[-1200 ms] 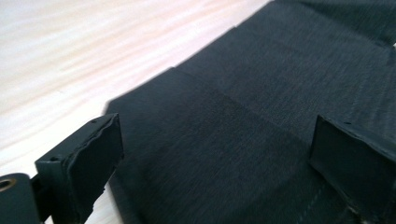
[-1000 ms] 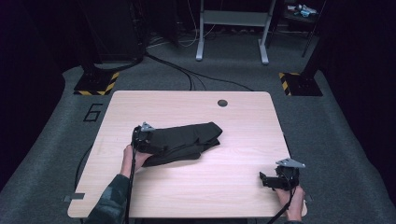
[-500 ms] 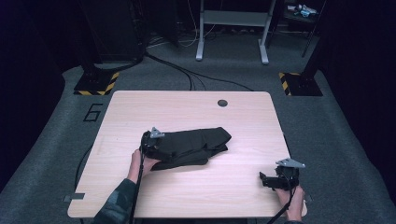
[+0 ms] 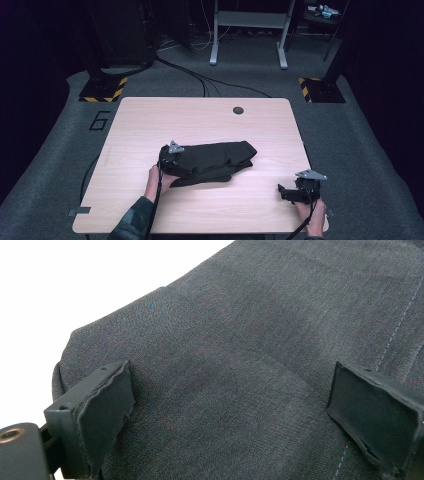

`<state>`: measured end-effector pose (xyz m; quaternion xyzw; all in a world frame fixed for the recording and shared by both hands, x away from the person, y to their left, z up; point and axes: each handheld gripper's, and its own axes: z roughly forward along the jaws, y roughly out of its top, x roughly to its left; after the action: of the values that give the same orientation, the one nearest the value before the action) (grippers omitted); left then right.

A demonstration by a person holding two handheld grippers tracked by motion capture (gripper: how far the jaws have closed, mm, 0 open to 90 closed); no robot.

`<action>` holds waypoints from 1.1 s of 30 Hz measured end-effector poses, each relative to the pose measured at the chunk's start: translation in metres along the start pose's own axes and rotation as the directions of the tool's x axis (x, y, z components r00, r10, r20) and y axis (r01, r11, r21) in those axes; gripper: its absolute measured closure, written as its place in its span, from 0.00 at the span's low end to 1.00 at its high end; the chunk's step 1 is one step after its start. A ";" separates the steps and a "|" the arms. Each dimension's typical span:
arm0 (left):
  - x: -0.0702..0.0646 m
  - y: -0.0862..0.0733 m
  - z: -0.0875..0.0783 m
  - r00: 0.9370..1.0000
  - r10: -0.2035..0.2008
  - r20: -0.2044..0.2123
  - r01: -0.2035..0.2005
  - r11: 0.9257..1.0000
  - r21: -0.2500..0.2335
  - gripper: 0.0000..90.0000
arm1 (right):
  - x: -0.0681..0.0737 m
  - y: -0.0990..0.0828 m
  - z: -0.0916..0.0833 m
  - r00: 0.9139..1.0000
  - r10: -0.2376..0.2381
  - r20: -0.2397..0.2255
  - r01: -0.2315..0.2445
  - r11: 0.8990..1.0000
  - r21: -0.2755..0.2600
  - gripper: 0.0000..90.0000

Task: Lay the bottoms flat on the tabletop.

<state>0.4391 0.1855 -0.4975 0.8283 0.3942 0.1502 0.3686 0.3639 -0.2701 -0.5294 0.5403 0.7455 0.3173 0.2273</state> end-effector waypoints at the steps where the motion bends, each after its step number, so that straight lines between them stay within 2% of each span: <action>1: -0.004 0.000 0.001 1.000 -0.001 0.003 0.001 1.000 -0.008 0.05 | 0.000 0.000 0.000 1.000 0.000 0.000 0.000 1.000 0.000 0.03; 6: -0.012 0.006 -0.005 0.999 0.030 -0.015 -0.030 0.999 -0.019 0.05 | 0.000 0.000 0.000 1.000 0.000 0.000 0.000 1.000 0.000 0.03; 8: -0.015 0.011 -0.009 0.999 0.036 0.007 -0.036 0.999 -0.030 0.04 | 0.000 0.000 0.000 1.000 -0.001 0.000 0.001 1.000 0.000 0.03; 11: -0.029 0.020 -0.015 0.997 0.069 0.023 -0.067 0.996 -0.053 0.03 | 0.000 0.000 0.000 1.000 0.000 0.000 0.000 1.000 0.000 0.03; 13: -0.039 0.027 -0.016 0.994 0.104 0.046 -0.101 0.993 -0.054 0.02 | 0.000 0.000 0.000 1.000 0.000 0.000 0.000 1.000 0.000 0.03; 16: -0.055 0.036 -0.011 0.988 0.136 0.074 -0.132 0.990 -0.055 0.02 | 0.000 0.000 0.000 1.000 0.000 0.000 0.000 1.000 0.000 0.03; 20: -0.073 0.043 0.004 0.978 0.176 0.116 -0.173 0.984 -0.041 0.02 | 0.000 0.000 0.000 1.000 0.003 0.000 -0.003 1.000 -0.002 0.03; 22: -0.081 0.046 0.011 0.967 0.208 0.150 -0.207 0.978 -0.028 0.01 | 0.000 0.000 0.000 1.000 0.004 0.000 -0.004 1.000 -0.002 0.03; 25: -0.091 0.050 0.022 0.957 0.240 0.161 -0.242 0.970 -0.011 0.01 | 0.000 0.000 0.000 1.000 0.003 -0.001 -0.003 1.000 -0.002 0.03; 26: -0.094 0.051 0.026 0.957 0.245 0.155 -0.248 0.969 -0.004 0.03 | 0.000 0.000 0.000 1.000 0.003 -0.001 -0.003 1.000 -0.002 0.03; 28: -0.099 0.052 0.032 0.953 0.260 0.158 -0.265 0.964 0.012 0.08 | 0.000 0.000 0.000 1.000 0.006 -0.001 -0.006 1.000 -0.001 0.04; 29: -0.101 0.052 0.035 0.951 0.276 0.141 -0.281 0.959 0.022 0.12 | 0.001 0.000 0.000 1.000 0.007 -0.001 -0.007 1.000 0.000 0.04; 30: -0.103 0.053 0.037 0.947 0.286 0.145 -0.293 0.955 0.032 0.16 | 0.000 0.000 0.000 1.000 0.002 -0.001 -0.002 1.000 -0.003 0.04; 31: -0.104 0.052 0.039 0.948 0.289 0.132 -0.296 0.955 0.034 0.18 | 0.001 0.000 0.000 1.000 0.007 -0.001 -0.007 1.000 -0.001 0.04; 32: -0.104 0.051 0.040 0.944 0.303 0.133 -0.310 0.950 0.031 0.24 | 0.000 0.000 0.000 1.000 0.006 -0.001 -0.006 1.000 -0.001 0.04; 33: -0.102 0.051 0.040 0.945 0.290 0.151 -0.297 0.955 0.026 0.26 | 0.001 0.000 0.000 1.000 0.006 -0.002 -0.006 1.000 -0.002 0.04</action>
<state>0.4225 0.0662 -0.4835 0.8951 0.2421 0.1331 0.3499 0.3633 -0.2698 -0.5293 0.5420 0.7439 0.3189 0.2263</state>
